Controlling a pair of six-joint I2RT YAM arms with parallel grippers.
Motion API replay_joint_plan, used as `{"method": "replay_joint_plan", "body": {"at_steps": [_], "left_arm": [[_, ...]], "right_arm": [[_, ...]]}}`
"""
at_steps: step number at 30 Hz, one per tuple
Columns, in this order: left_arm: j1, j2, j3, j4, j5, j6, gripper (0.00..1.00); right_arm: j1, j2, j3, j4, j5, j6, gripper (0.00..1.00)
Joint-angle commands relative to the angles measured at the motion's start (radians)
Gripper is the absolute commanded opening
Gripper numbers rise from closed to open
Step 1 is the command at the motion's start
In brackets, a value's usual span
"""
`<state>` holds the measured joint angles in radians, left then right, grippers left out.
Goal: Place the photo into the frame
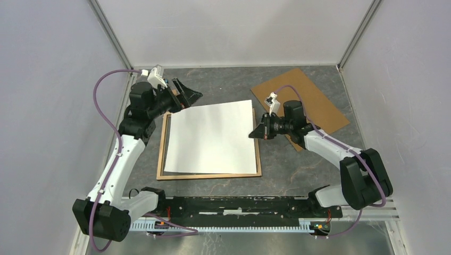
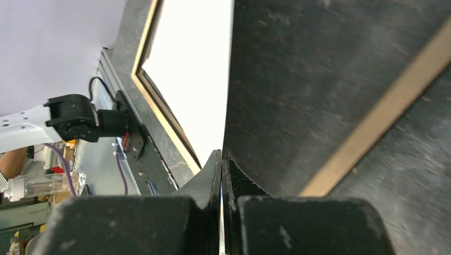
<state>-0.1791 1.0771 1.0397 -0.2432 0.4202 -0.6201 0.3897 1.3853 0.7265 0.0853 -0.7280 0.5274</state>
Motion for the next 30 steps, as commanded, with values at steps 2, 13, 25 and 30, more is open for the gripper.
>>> {"method": "replay_joint_plan", "body": {"at_steps": [2,13,25,30], "left_arm": [[-0.006,-0.008,-0.001,0.043,-0.005,0.000,0.98],[-0.021,-0.003,0.002,0.043,0.008,0.001,0.98],[-0.031,0.019,-0.002,0.043,-0.011,0.009,0.98],[-0.031,0.016,-0.004,0.043,-0.026,0.020,0.98]], "right_arm": [[-0.073,0.050,-0.002,-0.139,-0.021,-0.138,0.00],[-0.071,0.332,0.286,-0.355,-0.042,-0.326,0.00],[-0.030,0.438,0.409,-0.390,-0.032,-0.363,0.00],[-0.009,0.462,0.448,-0.382,-0.013,-0.361,0.00]]}}
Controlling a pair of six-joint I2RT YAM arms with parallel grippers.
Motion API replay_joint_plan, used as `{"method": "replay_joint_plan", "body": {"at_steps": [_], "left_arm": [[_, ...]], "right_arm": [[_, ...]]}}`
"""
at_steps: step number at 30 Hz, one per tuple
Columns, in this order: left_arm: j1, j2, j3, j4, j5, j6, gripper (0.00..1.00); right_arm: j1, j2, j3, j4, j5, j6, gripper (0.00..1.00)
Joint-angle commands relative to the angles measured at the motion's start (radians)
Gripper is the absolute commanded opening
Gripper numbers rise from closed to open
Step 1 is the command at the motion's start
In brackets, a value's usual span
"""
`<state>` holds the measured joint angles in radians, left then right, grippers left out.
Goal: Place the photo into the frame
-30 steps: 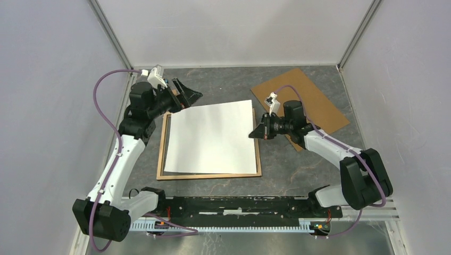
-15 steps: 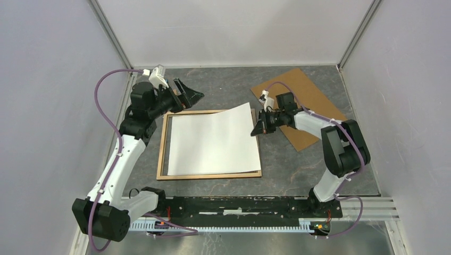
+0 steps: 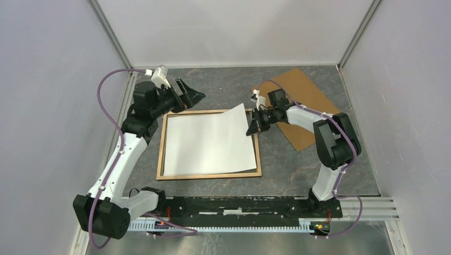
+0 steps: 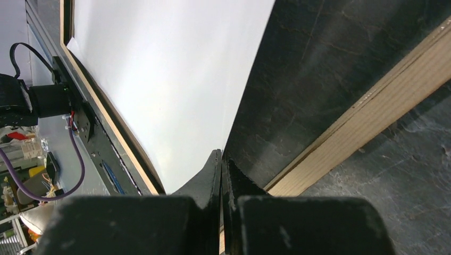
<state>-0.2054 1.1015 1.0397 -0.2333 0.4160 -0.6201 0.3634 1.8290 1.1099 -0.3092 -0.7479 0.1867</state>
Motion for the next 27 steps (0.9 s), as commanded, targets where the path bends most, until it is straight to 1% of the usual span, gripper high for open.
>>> {"method": "replay_joint_plan", "body": {"at_steps": [1,6,12,16,24,27], "left_arm": [[-0.005,-0.012,-0.004,0.032,-0.025,0.022,0.98],[-0.005,-0.018,-0.006,0.026,-0.045,0.036,0.98],[-0.005,-0.020,-0.003,0.025,-0.037,0.036,0.98],[-0.005,-0.019,-0.001,0.026,-0.032,0.033,0.98],[-0.006,-0.018,-0.001,0.027,-0.023,0.027,0.98],[-0.008,-0.020,-0.001,0.026,-0.022,0.026,0.98]], "right_arm": [[0.022,0.026,0.074,0.009,0.008,-0.022,0.00],[0.032,0.059,0.097,0.000,0.020,-0.024,0.00],[0.040,0.077,0.118,0.008,0.023,-0.006,0.00],[0.040,0.066,0.119,0.008,0.046,0.011,0.00],[0.035,-0.047,-0.023,0.104,0.133,0.122,0.00],[0.037,-0.065,-0.060,0.158,0.137,0.167,0.00]]}}
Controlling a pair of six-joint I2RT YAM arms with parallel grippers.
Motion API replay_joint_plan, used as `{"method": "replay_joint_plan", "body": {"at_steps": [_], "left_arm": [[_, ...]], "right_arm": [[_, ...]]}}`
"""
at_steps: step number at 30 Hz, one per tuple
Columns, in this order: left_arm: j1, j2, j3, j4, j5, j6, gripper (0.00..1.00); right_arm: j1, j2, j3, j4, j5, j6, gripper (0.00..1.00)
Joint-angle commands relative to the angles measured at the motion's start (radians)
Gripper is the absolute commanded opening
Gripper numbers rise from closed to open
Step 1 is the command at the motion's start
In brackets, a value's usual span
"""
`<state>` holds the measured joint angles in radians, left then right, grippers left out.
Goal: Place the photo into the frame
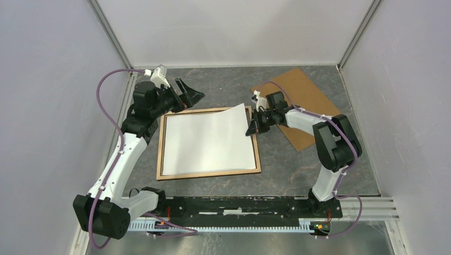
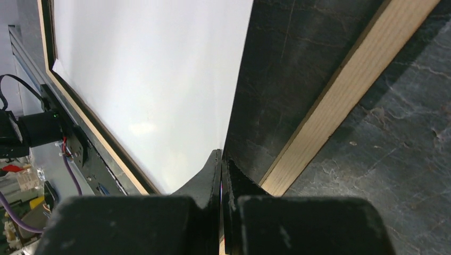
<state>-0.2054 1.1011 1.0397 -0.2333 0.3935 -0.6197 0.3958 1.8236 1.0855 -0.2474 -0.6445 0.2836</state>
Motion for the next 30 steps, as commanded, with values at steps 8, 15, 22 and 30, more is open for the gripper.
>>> {"method": "replay_joint_plan", "body": {"at_steps": [8,15,22,30], "left_arm": [[-0.014,-0.023,-0.001,0.027,-0.001,0.026,0.98],[-0.018,-0.023,-0.003,0.027,-0.003,0.026,0.98],[-0.023,-0.024,-0.001,0.026,-0.002,0.026,0.98],[-0.026,-0.027,-0.001,0.027,-0.003,0.028,0.99]], "right_arm": [[0.020,-0.052,-0.066,0.177,0.028,0.136,0.00],[0.036,-0.037,-0.053,0.196,0.023,0.147,0.00],[0.036,-0.054,-0.026,0.127,0.072,0.080,0.33],[0.037,-0.120,0.030,-0.053,0.230,-0.059,0.62]]}}
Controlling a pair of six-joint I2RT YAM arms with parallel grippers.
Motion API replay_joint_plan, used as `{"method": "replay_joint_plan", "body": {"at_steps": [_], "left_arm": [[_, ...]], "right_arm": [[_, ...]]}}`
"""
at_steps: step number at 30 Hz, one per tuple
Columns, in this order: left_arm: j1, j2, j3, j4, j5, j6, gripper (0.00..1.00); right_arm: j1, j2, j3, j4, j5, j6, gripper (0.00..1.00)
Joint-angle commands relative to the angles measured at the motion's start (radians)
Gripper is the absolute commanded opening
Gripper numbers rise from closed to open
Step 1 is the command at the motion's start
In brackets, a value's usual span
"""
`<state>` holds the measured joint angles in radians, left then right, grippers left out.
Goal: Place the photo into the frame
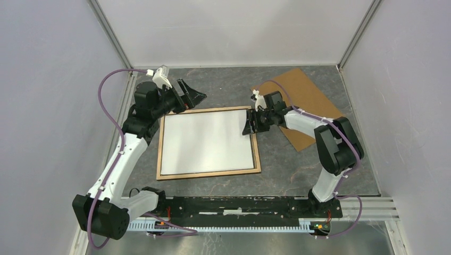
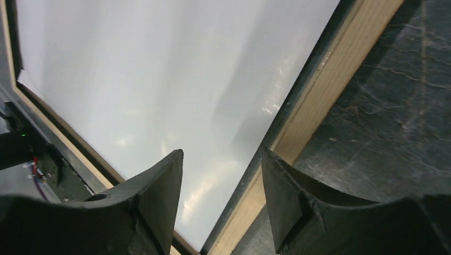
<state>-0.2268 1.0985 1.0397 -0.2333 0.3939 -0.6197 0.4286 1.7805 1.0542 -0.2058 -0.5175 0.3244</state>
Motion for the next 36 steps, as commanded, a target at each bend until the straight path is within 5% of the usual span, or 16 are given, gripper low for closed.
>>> {"method": "replay_joint_plan", "body": {"at_steps": [1,8,24,36], "left_arm": [[-0.006,-0.026,-0.001,0.026,-0.002,0.028,0.99],[-0.011,-0.030,-0.001,0.027,0.001,0.026,0.99],[-0.020,-0.040,-0.001,0.027,0.001,0.028,0.99],[-0.029,-0.045,0.002,0.030,0.021,0.022,1.00]], "right_arm": [[0.003,-0.095,0.059,-0.117,0.136,-0.117,0.64],[0.003,-0.215,-0.075,-0.115,0.263,-0.149,0.68],[0.123,-0.152,-0.194,-0.015,0.432,-0.051,0.57],[0.134,-0.259,-0.299,-0.017,0.543,-0.007,0.33]]}}
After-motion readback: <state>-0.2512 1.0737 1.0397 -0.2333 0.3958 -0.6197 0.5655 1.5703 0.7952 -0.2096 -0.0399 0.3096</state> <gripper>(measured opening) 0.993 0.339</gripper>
